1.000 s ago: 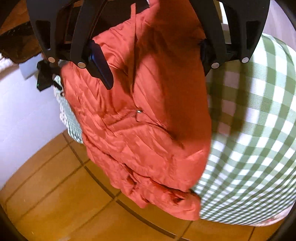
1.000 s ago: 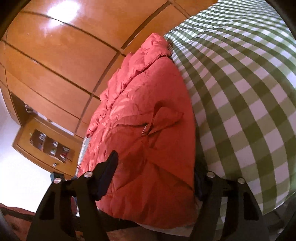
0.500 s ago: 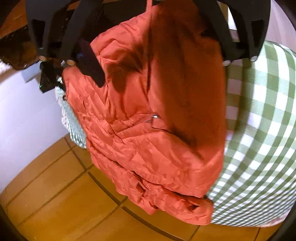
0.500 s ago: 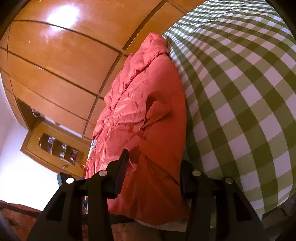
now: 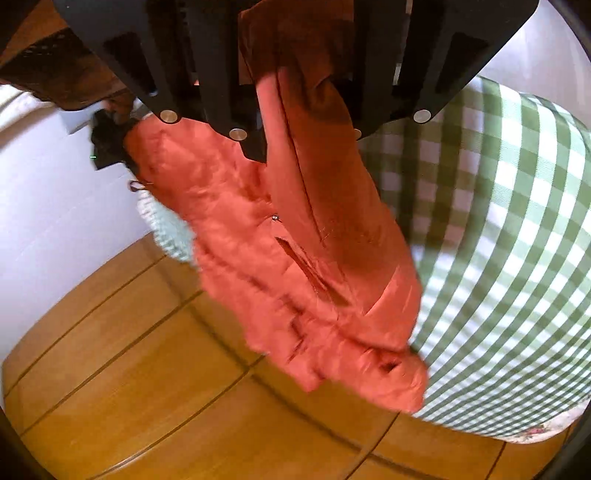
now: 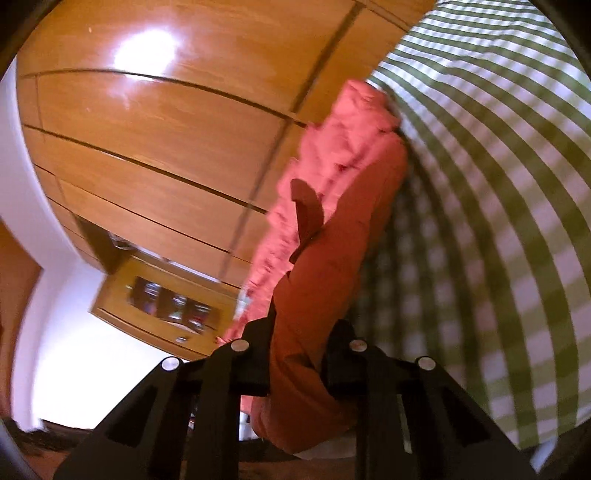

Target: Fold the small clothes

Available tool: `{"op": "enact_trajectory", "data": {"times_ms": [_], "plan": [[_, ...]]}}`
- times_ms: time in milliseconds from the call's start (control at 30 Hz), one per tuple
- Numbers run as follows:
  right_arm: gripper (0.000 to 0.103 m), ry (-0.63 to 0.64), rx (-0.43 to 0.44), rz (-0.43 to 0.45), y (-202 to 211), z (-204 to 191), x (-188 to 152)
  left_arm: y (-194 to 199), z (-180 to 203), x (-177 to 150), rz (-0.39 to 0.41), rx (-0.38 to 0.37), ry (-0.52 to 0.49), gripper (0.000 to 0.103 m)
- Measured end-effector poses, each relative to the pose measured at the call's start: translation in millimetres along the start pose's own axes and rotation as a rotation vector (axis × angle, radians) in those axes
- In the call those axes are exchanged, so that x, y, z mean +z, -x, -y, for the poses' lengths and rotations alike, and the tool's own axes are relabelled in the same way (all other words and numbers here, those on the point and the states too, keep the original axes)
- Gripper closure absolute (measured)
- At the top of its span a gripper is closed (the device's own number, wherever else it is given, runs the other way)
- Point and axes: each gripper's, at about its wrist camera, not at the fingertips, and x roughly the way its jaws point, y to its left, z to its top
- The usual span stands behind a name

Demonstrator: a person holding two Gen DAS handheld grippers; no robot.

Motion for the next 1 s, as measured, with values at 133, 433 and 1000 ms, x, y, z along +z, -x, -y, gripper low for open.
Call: {"op": "enact_trajectory", "data": {"times_ms": [133,433,1000], "plan": [[0.086,-0.008,0.083,0.023,7,-8,3,10,14,-3,0.017,-0.04,-0.023,0.088],[0.086,-0.09,0.271,0.076,42,-14,-19,42,15,-6,0.082,-0.16,0.07,0.088],[0.086,-0.24,0.506,0.158,16,-26,22,67,6,34,0.138,-0.255,0.188,0.088]]}}
